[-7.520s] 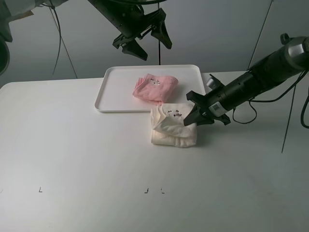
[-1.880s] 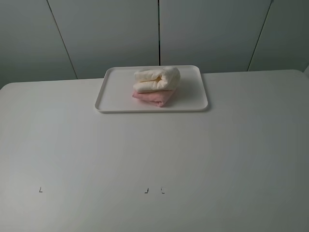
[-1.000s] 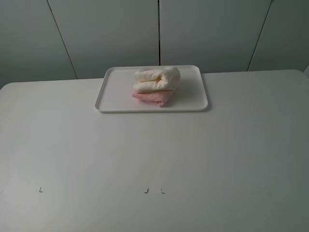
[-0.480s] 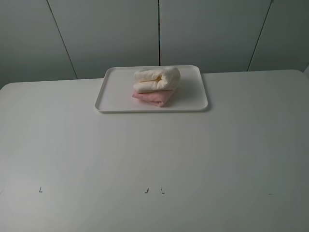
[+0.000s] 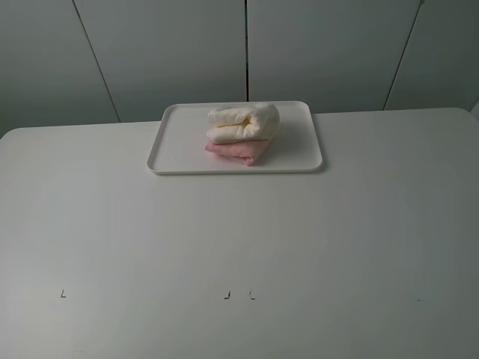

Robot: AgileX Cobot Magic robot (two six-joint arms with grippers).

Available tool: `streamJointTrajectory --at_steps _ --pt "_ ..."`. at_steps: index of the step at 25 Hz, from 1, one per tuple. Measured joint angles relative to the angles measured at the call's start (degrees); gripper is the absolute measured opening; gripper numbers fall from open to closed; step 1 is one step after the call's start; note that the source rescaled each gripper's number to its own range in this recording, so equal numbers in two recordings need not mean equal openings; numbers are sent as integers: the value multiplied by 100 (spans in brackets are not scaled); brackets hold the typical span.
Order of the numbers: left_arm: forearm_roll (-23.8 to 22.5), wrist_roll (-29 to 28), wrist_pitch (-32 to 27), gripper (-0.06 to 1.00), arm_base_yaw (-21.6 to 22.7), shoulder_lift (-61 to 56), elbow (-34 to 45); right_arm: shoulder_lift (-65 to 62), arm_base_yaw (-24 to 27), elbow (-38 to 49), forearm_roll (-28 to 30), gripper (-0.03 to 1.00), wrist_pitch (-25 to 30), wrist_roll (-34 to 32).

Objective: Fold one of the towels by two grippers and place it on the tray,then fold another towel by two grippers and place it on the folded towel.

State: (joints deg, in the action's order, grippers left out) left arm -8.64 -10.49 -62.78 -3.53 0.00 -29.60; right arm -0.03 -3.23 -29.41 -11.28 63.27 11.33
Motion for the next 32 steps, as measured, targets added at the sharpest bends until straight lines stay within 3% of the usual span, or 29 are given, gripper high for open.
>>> streamJointTrajectory --at_steps 32 --pt "21 22 0 99 0 0 0 0 0 0 0 100 0 0"
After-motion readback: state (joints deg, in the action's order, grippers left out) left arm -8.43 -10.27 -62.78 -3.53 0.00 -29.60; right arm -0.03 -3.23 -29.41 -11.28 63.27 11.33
